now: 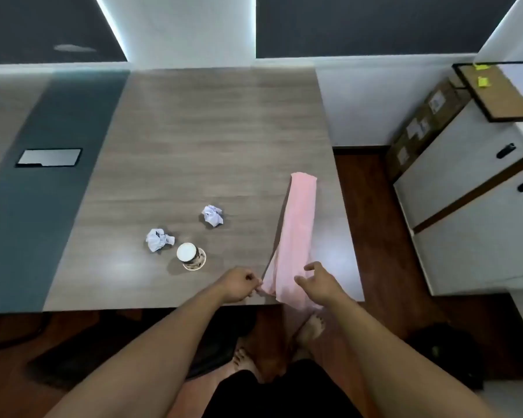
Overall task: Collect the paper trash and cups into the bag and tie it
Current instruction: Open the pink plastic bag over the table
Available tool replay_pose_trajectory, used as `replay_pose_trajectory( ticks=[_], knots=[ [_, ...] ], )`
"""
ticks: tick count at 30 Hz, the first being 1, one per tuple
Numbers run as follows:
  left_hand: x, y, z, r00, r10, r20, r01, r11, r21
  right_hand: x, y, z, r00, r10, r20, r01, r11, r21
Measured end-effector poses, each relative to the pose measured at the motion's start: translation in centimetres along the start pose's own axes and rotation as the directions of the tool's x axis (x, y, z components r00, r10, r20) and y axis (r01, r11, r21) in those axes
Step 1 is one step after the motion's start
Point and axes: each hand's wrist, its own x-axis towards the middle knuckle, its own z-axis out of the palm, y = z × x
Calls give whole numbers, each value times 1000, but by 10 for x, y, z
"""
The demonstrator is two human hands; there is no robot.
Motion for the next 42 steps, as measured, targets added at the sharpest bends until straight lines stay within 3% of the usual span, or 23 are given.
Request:
replay_pose_trajectory(
  ticks=[4, 9, 13, 16, 19, 21, 24, 28, 30, 33, 38, 40, 42],
  knots=[
    [8, 6, 35, 997, -76, -22, 74, 996, -53, 9, 7, 20, 998, 61, 26, -64, 988, 141],
    [9, 19, 49, 982, -184, 37, 186, 917, -352, 22, 8, 23, 996, 86, 31, -92, 952, 293],
    [16, 18, 32, 989, -145, 7, 128, 850, -511, 19, -16, 1, 995, 94, 21, -91, 844, 529],
    [12, 6, 14, 997, -35, -72, 5, 926, -377, 14, -40, -20, 999, 49, 14, -47, 759, 649],
    [1, -4, 2, 979, 64, -194, -67, 998, -8, 4, -65, -36, 999, 8, 50, -44, 649, 760],
    [-6, 1, -6, 939, 101, -329, -105, 994, 4, -3, -80, -42, 997, -24, 66, -39, 599, 800],
    [-10, 12, -20, 846, 243, -475, -276, 961, 0, -12, -99, -47, 993, -63, 97, -41, 596, 802],
    [-9, 29, -38, 795, 408, -449, -447, 894, 22, -20, -117, -45, 991, -96, 95, -17, 608, 793],
    [-8, 32, -44, 796, 390, -464, -425, 905, 30, -26, -125, -42, 988, -126, 95, -3, 585, 811],
    [-10, 34, -48, 843, 267, -468, -370, 918, -142, -35, -134, -35, 973, -221, 70, 67, 556, 828],
    [-17, 39, -50, 852, 267, -450, -452, 810, -375, -41, -133, -18, 925, -380, -5, 293, 705, 646],
    [-23, 41, -54, 852, 270, -449, -458, 800, -388, -42, -134, -14, 922, -379, -76, 353, 746, 564],
    [-30, 43, -58, 840, 268, -472, -476, 781, -404, -45, -134, -13, 937, -318, -147, 339, 719, 607]
  ],
)
